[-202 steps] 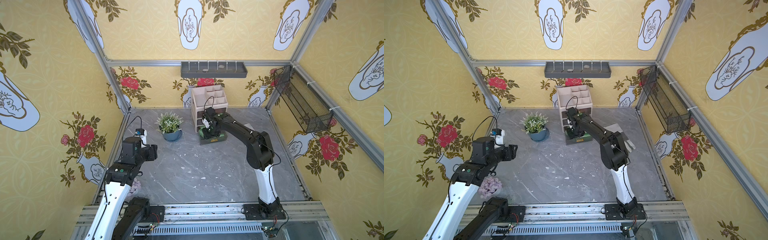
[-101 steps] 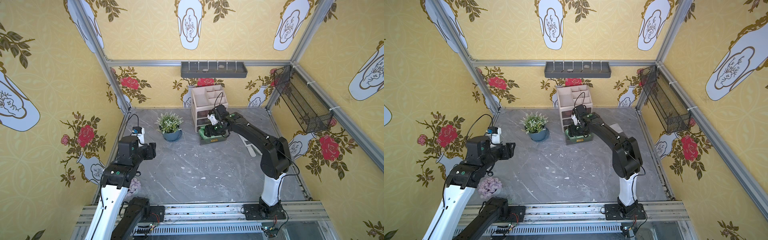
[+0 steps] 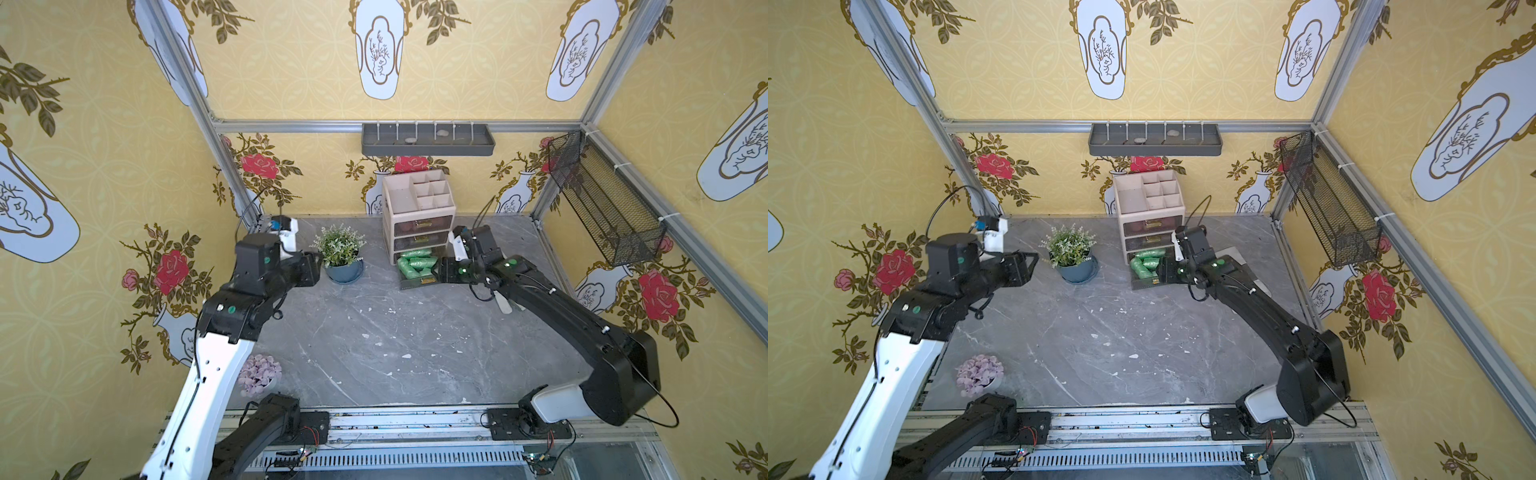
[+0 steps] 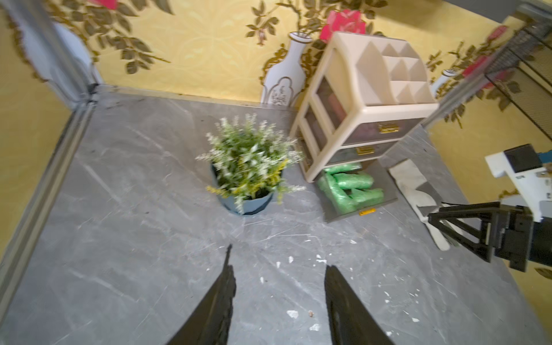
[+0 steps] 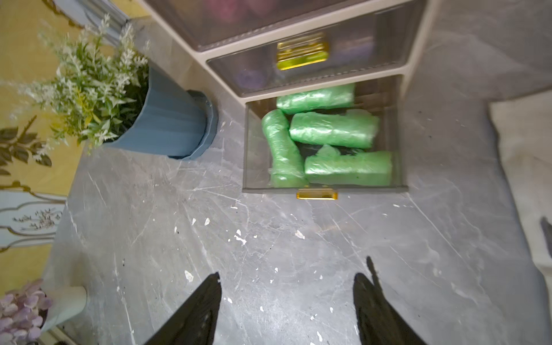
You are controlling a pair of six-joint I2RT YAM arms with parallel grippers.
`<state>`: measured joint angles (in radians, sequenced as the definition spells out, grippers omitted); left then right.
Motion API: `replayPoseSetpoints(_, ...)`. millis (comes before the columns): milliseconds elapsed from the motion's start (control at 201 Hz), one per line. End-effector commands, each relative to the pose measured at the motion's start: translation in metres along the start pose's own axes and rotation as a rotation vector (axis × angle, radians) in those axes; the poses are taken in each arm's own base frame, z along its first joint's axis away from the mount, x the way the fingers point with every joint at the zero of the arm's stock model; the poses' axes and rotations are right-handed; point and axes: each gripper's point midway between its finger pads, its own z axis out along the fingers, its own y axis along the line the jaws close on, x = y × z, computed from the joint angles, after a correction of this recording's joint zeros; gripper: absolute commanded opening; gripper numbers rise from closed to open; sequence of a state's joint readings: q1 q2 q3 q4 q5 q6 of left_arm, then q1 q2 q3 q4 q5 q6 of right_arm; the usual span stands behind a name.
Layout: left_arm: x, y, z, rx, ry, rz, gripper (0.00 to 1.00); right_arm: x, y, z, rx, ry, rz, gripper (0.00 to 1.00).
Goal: Sort the rolls of trash bags by color and place them into the drawer
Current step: Close the drawer in the storage box.
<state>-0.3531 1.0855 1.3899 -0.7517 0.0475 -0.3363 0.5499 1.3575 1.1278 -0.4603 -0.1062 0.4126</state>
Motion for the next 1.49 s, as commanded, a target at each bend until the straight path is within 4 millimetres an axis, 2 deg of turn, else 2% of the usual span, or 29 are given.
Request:
replayPoseSetpoints(0, -0.026, -0.036, 0.023, 0.032, -0.001, 0.076, 0.51, -0.019, -0.007, -0.020, -0.043, -0.131, 0.156, 0.68)
replayPoseSetpoints(45, -0.034, -0.047, 0.042, 0.037, 0.025, 0.077, 0.51, -0.016, -0.014, -0.028, -0.042, -0.134, 0.202, 0.67)
replayPoseSetpoints(110, -0.047, -0.052, 0.067, -0.001, 0.056, 0.059, 0.52, -0.013, -0.019, -0.038, -0.048, -0.133, 0.239, 0.66)
replayPoseSetpoints(299, -0.066, -0.063, 0.142, -0.088, 0.161, 0.024, 0.45, -0.002, -0.018, -0.063, -0.096, -0.186, 0.252, 0.67)
replayPoseSetpoints(418, -0.070, -0.075, 0.177, -0.090, 0.190, 0.003, 0.34, 0.008, -0.027, -0.070, -0.075, -0.202, 0.258, 0.67)
replayPoseSetpoints(548, -0.069, -0.079, 0.207, -0.097, 0.175, -0.031, 0.31, 0.016, -0.031, -0.071, -0.068, -0.192, 0.254, 0.68)
replayPoseSetpoints(727, -0.063, -0.078, 0.236, -0.126, 0.148, -0.083, 0.28, 0.026, -0.032, -0.063, -0.085, -0.164, 0.276, 0.68)
replayPoseSetpoints(822, -0.060, -0.085, 0.246, -0.104, 0.141, -0.087, 0.28, 0.029, -0.030, -0.061, -0.109, -0.171, 0.292, 0.68)
replayPoseSetpoints(906, -0.057, -0.089, 0.253, -0.106, 0.126, -0.085, 0.28, 0.031, -0.030, -0.059, -0.122, -0.171, 0.304, 0.68)
replayPoseSetpoints(1200, -0.051, -0.072, 0.269, -0.210, 0.102, -0.088, 0.35, 0.040, -0.033, -0.054, -0.118, -0.153, 0.324, 0.69)
replayPoseSetpoints(1489, -0.040, -0.071, 0.290, -0.222, 0.099, -0.101, 0.31, 0.050, -0.037, -0.048, -0.154, -0.178, 0.395, 0.68)
